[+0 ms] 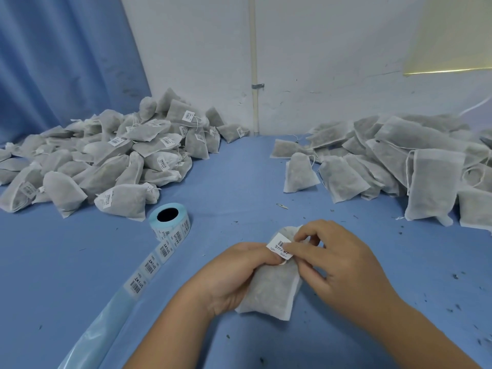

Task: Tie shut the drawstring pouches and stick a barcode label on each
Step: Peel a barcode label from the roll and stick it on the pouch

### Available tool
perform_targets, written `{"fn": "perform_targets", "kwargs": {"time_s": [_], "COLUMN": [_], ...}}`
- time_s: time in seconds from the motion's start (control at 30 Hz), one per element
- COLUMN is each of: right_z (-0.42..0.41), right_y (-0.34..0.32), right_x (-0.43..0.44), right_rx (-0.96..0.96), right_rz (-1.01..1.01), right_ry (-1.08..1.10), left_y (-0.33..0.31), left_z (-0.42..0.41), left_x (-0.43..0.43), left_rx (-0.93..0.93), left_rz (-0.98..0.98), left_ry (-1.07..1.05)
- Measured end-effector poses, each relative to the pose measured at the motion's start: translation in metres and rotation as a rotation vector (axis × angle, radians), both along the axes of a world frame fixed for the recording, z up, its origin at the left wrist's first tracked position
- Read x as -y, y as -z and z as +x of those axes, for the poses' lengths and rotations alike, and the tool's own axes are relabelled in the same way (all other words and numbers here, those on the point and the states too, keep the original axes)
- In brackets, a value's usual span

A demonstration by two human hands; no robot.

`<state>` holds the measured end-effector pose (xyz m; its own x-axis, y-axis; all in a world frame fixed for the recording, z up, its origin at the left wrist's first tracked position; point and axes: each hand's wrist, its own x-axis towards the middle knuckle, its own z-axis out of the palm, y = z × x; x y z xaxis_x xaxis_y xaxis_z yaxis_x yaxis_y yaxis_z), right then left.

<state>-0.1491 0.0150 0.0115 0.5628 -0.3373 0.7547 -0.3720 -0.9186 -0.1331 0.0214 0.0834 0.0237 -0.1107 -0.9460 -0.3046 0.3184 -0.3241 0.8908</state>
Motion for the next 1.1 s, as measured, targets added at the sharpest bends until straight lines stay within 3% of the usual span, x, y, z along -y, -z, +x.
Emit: {"fn": "perform_targets", "kwargs": {"time_s": [0.3, 0.4, 0.57, 0.67, 0.87, 1.1], "right_z": [-0.009, -0.009, 0.004, 0.008, 0.007, 0.011], "right_y": [-0.004, -0.003, 0.002, 0.002, -0.001, -0.001], "right_x": [0.006, 0.005, -0.008, -0.009, -0.007, -0.011], "right_rx": [-0.114, -0.105, 0.316, 0.348, 0.372, 0.601], "right_rz": [-0.036, 0.06, 0.803, 1.131, 1.311, 1.777], "right_ry": [-0.019, -0.056, -0.022, -0.016, -0.169, -0.419], "left_y": [0.002, 0.005, 0.009, 0.011, 0.014, 0.01], "left_z": [-0.001, -0.003, -0.007, -0.009, -0.021, -0.019], "left_x": [0.0, 0.001, 0.001, 0.001, 0.003, 0.003], "left_rx": [-0.046, 0.084, 0.227, 0.251, 0.303, 0.226], "left_rz": [0.026, -0.035, -0.158, -0.214, -0.225, -0.261], "left_ry": [-0.047, -0.116, -0.227, -0.234, -0.3, -0.344]}}
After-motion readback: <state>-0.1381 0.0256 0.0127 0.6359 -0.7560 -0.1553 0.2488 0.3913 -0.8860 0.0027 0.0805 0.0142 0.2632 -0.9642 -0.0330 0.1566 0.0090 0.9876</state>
